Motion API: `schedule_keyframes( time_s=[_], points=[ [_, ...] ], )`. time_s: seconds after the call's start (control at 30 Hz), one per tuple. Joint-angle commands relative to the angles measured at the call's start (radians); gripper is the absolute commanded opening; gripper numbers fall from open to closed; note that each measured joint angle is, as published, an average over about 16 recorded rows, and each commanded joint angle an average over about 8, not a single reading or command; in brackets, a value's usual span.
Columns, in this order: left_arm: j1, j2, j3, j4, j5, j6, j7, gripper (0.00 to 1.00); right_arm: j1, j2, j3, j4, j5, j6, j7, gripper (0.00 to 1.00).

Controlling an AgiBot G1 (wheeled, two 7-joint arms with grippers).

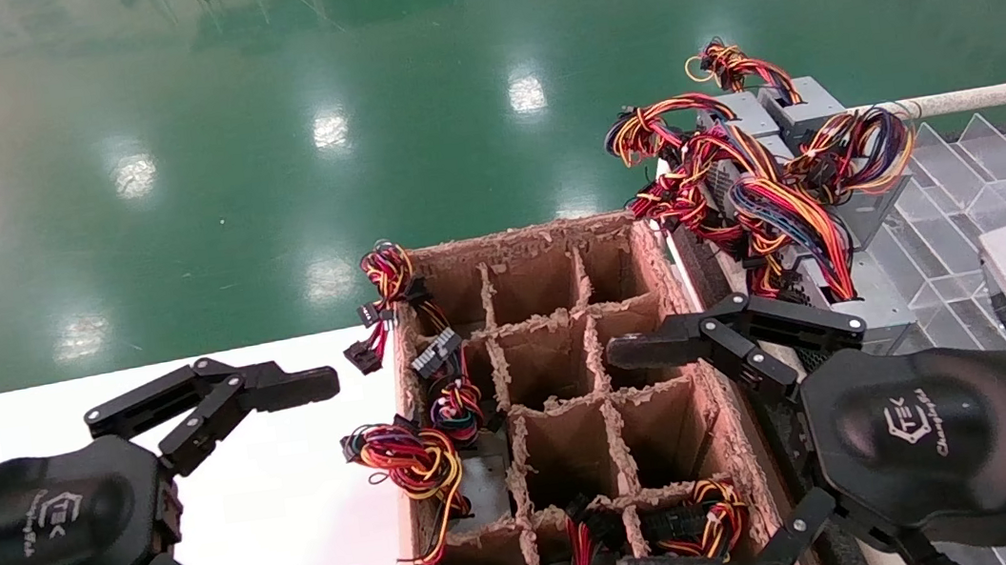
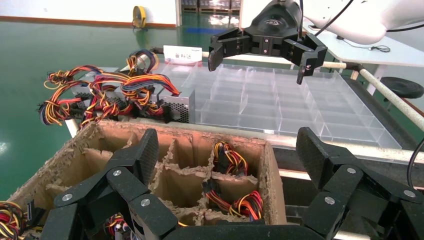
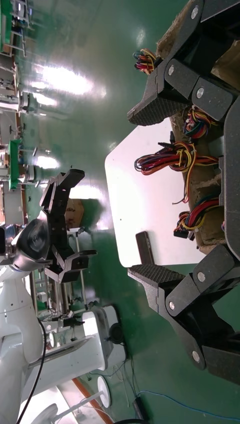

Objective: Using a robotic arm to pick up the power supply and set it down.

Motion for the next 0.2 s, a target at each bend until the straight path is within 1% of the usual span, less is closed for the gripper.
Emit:
schedule_keyframes(
  time_s=[0.03,0.2],
  points=[
    [0.0,0.0,0.0,0.0,0.0,0.0,0.0,1.0,0.0,0.0,0.0,0.0,0.0,0.0,0.0,1.0],
    [0.0,0.0,0.0,0.0,0.0,0.0,0.0,1.0,0.0,0.0,0.0,0.0,0.0,0.0,0.0,1.0]
  ],
)
